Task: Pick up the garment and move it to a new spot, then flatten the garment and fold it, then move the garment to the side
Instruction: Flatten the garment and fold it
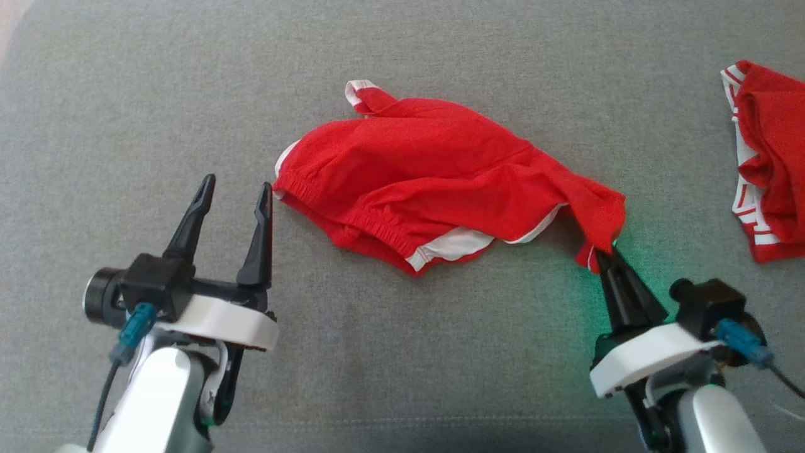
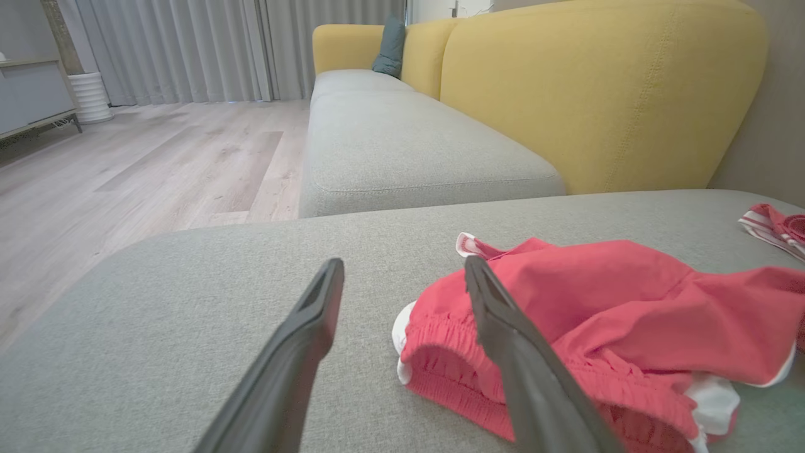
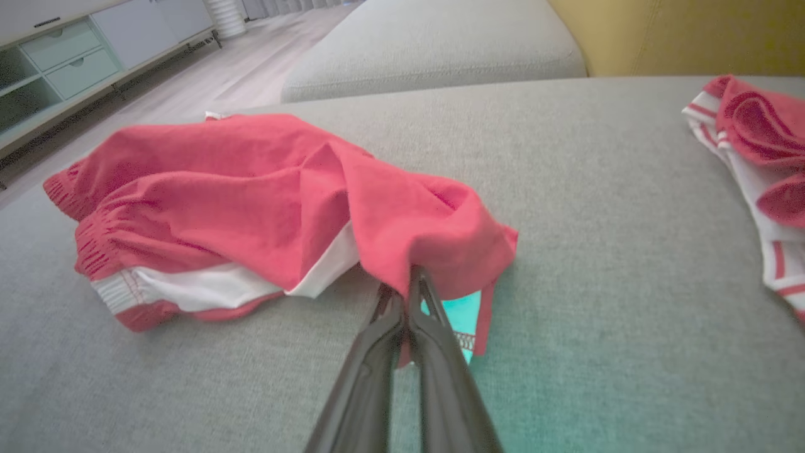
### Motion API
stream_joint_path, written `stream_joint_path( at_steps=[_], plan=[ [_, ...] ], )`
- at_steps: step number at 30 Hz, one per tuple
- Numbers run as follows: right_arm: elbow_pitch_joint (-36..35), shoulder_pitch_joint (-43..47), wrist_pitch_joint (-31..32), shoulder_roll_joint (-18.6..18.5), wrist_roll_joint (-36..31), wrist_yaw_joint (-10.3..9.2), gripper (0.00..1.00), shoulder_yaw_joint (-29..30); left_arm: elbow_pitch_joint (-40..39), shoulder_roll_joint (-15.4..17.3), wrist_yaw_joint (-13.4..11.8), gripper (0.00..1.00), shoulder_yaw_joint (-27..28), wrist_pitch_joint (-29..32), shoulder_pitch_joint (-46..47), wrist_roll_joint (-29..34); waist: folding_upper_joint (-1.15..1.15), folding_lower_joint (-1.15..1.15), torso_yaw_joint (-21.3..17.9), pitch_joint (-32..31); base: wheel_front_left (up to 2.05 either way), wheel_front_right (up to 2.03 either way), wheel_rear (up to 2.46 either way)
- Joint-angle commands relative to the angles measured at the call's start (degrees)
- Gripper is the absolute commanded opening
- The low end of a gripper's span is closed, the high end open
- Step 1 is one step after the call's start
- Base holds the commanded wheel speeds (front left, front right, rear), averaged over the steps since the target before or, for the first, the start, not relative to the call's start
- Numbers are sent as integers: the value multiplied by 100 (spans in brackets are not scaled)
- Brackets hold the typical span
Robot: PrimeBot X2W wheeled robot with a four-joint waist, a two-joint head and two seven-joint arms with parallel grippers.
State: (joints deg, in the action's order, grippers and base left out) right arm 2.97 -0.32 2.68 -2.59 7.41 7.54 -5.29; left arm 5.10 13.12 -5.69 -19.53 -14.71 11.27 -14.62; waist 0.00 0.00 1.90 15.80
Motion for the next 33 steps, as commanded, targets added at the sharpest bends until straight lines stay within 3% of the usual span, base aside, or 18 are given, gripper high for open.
stream_joint_path(
  at_steps=[1,9,15,21,22,24,33],
  plan=[
    [-265,-169,-74,-29,7,-5,0,-92,-199,61,21,100,240,-29,236,73,0,0,5,9,0,0,0],
    [-484,-846,88,-118,-84,-5,0,264,-210,-6,102,100,233,-29,449,172,0,0,103,198,0,0,0],
    [-57,-1513,172,-234,36,-5,0,420,-209,-100,171,100,221,-29,607,217,0,0,256,406,0,0,0],
    [796,-2201,86,-295,193,-5,0,545,-182,-230,264,100,217,-29,747,279,0,0,416,635,0,0,0],
    [948,-2285,65,-312,186,-5,18,575,-178,-249,278,100,219,-29,763,293,0,0,431,665,0,0,0],
    [1183,-2434,-50,-318,192,-5,100,614,-169,-284,305,100,226,-29,786,317,0,0,453,704,0,0,0],
    [1573,-2422,-635,-432,81,-5,100,817,-104,-350,369,100,338,-29,716,411,0,0,362,596,0,0,0]
  ],
)
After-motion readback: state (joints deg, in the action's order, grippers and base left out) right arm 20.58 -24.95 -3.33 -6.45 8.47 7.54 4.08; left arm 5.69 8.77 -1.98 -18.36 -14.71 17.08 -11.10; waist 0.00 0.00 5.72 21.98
